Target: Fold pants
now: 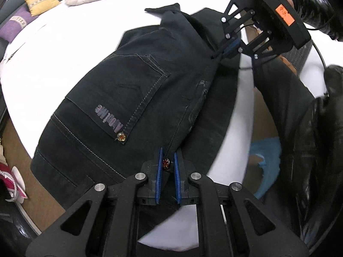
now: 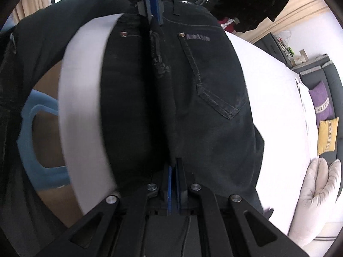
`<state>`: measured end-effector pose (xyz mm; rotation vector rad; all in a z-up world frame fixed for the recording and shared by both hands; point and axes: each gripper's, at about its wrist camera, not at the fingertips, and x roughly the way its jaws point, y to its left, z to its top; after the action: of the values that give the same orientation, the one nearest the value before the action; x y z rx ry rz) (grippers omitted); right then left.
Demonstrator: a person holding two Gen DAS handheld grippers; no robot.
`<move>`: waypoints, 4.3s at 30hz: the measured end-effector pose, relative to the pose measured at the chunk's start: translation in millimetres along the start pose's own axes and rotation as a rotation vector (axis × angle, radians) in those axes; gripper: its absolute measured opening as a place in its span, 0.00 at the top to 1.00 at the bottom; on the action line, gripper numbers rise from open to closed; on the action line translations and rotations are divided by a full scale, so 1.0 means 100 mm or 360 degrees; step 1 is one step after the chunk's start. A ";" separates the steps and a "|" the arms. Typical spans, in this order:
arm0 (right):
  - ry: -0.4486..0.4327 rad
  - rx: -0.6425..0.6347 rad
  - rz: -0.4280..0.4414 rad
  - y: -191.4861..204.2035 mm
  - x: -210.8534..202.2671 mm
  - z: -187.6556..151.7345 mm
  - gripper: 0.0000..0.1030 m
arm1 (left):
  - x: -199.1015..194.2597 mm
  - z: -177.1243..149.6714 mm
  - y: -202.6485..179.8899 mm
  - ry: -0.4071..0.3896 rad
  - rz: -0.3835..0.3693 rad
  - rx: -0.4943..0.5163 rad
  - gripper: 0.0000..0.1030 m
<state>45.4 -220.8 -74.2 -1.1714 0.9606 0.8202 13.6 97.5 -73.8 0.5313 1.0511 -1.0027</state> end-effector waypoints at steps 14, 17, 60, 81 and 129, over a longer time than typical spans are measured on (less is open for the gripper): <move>0.0095 -0.0047 -0.0086 0.42 0.12 0.18 0.96 | 0.08 0.01 0.00 0.0028 -0.0011 0.0021 0.91; 0.0121 -0.0075 -0.0131 0.52 0.16 0.18 0.96 | 0.12 -0.02 0.00 0.0022 -0.0005 0.0011 0.91; -0.0588 0.1932 -0.0165 -0.18 -0.58 -1.15 0.20 | 0.99 1.11 0.13 -0.0239 0.0141 -0.0887 0.78; 0.0205 0.2646 -0.0288 -2.69 1.16 -2.08 0.33 | 0.98 0.88 0.23 -0.0249 0.0091 -0.0912 0.78; -0.1491 0.4202 -0.0243 0.21 0.08 -4.40 0.96 | 1.02 1.08 0.08 -0.0189 0.0223 -0.0949 0.78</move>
<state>-49.1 -646.7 -137.5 1.3447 0.3584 -0.4319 84.5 -25.0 -119.5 0.0530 1.1247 -0.5481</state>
